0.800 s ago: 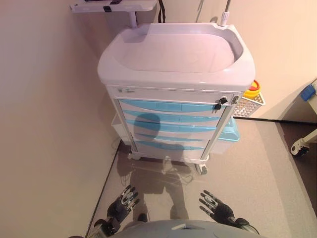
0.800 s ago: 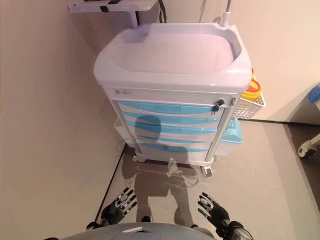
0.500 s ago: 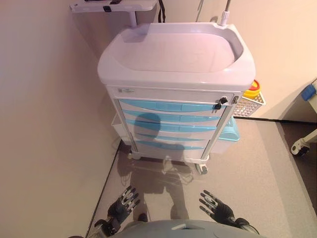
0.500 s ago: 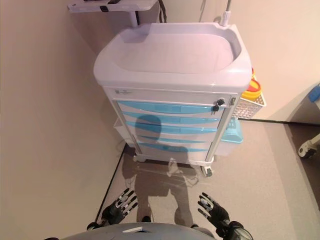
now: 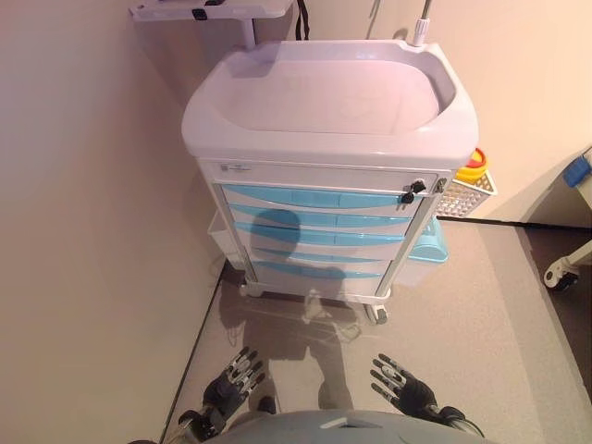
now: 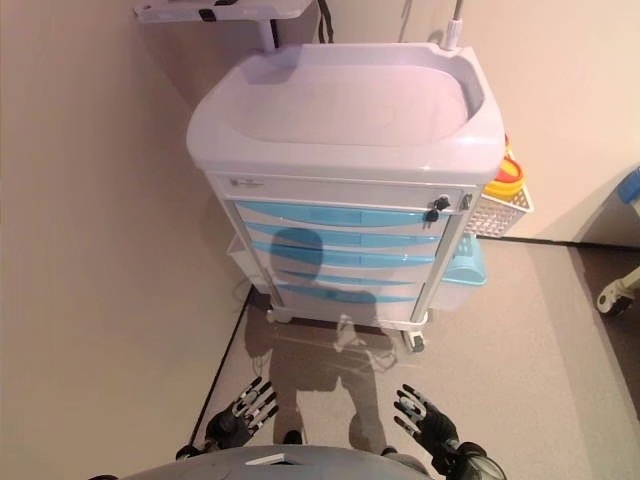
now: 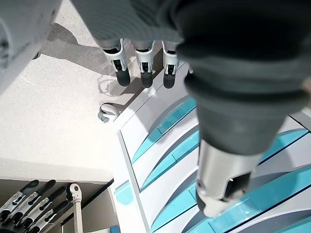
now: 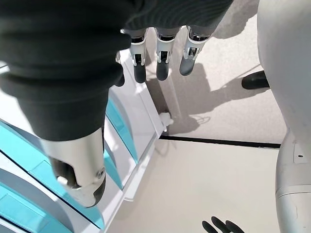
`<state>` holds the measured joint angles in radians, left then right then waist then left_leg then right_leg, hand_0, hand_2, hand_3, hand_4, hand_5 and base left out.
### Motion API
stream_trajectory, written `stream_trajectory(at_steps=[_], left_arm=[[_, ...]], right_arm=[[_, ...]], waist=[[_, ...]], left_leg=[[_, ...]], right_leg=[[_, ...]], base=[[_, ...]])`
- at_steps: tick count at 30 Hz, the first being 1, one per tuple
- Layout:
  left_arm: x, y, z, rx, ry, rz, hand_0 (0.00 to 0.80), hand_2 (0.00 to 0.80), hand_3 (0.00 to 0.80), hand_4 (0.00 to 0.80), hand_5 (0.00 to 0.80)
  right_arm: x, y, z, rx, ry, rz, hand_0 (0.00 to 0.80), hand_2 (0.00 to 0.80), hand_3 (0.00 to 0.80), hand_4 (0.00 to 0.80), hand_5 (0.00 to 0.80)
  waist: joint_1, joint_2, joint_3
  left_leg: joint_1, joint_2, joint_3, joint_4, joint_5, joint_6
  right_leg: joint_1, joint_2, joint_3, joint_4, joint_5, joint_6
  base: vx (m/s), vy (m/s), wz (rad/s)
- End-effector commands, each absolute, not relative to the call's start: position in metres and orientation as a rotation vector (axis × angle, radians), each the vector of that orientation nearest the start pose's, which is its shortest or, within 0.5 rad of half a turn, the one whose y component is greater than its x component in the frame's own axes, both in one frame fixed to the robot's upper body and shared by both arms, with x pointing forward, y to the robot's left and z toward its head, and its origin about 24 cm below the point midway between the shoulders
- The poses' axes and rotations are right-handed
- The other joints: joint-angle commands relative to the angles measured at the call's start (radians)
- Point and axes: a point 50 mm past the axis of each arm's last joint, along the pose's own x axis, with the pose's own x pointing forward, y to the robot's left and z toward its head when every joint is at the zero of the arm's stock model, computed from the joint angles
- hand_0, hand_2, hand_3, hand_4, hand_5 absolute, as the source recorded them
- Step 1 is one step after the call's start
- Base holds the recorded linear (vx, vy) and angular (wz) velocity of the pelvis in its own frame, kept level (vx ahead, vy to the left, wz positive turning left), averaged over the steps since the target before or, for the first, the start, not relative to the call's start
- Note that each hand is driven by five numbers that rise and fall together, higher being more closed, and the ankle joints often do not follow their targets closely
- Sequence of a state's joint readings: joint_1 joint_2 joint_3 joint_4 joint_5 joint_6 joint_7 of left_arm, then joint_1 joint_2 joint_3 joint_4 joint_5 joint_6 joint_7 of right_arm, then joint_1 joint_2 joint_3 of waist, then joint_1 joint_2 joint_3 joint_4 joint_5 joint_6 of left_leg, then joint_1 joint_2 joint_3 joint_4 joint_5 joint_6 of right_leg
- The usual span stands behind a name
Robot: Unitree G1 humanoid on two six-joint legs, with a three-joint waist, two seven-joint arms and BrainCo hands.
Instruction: Open the drawer and pick up the medicine
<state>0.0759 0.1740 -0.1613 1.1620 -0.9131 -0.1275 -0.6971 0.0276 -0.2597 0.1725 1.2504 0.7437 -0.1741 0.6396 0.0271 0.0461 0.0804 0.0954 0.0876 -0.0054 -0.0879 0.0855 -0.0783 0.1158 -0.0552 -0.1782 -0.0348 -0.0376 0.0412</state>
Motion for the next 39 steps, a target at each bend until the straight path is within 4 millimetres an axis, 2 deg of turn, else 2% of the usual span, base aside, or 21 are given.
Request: stream_trajectory(at_steps=[1,12,22,30,33,39], left_arm=[[0.122,0.183,-0.144,-0.825,0.714,-0.104,0.0,0.0,0.0,0.0,0.0],[0.129,0.187,-0.14,-0.804,0.641,-0.063,0.0,0.0,0.0,0.0,0.0],[0.126,0.183,-0.14,-0.999,0.637,-0.074,0.0,0.0,0.0,0.0,0.0],[0.13,0.178,-0.135,-1.165,0.551,-0.086,0.0,0.0,0.0,0.0,0.0],[0.151,0.173,-0.125,-1.258,0.461,-0.131,0.0,0.0,0.0,0.0,0.0],[0.189,0.162,-0.102,-1.385,0.279,-0.236,0.0,0.0,0.0,0.0,0.0]], right_arm=[[0.118,-0.207,-0.144,0.564,0.823,0.16,0.0,0.0,0.0,0.0,0.0],[0.119,-0.206,-0.144,0.563,0.816,0.155,0.0,0.0,0.0,0.0,0.0],[0.115,-0.211,-0.144,0.573,0.824,0.134,0.0,0.0,0.0,0.0,0.0],[0.111,-0.215,-0.145,0.577,0.827,0.096,0.0,0.0,0.0,0.0,0.0],[0.119,-0.217,-0.141,0.576,0.799,0.105,0.0,0.0,0.0,0.0,0.0],[0.138,-0.217,-0.133,0.572,0.727,0.128,0.0,0.0,0.0,0.0,0.0]], waist=[[0.02,-0.043,0.008],[0.022,-0.047,0.013],[0.014,-0.045,0.038],[-0.001,-0.046,0.094],[-0.015,-0.057,0.172],[-0.035,-0.067,0.269]], left_leg=[[-0.007,-0.062,0.028,0.007,-0.08,0.008],[-0.009,-0.062,0.025,0.008,-0.079,0.008],[-0.019,-0.056,0.017,0.018,-0.081,0.012],[-0.067,-0.058,-0.01,0.13,-0.118,0.027],[-0.148,-0.075,-0.017,0.254,-0.16,0.033],[-0.311,-0.096,-0.003,0.393,-0.184,0.056]], right_leg=[[-0.019,-0.034,-0.021,-0.015,0.052,0.068],[-0.022,-0.033,-0.02,-0.011,0.052,0.068],[-0.046,-0.042,0.001,0.032,0.035,0.069],[-0.111,-0.052,0.043,0.169,-0.018,0.055],[-0.19,-0.06,0.064,0.257,-0.04,0.048],[-0.367,-0.066,0.105,0.373,-0.035,0.047]], base=[[0.0,0.0,0.0],[0.0,0.0,0.0],[0.04,0.015,0.0],[0.047,0.043,-0.04],[-0.063,0.05,-0.05],[-0.116,0.057,-0.03]])
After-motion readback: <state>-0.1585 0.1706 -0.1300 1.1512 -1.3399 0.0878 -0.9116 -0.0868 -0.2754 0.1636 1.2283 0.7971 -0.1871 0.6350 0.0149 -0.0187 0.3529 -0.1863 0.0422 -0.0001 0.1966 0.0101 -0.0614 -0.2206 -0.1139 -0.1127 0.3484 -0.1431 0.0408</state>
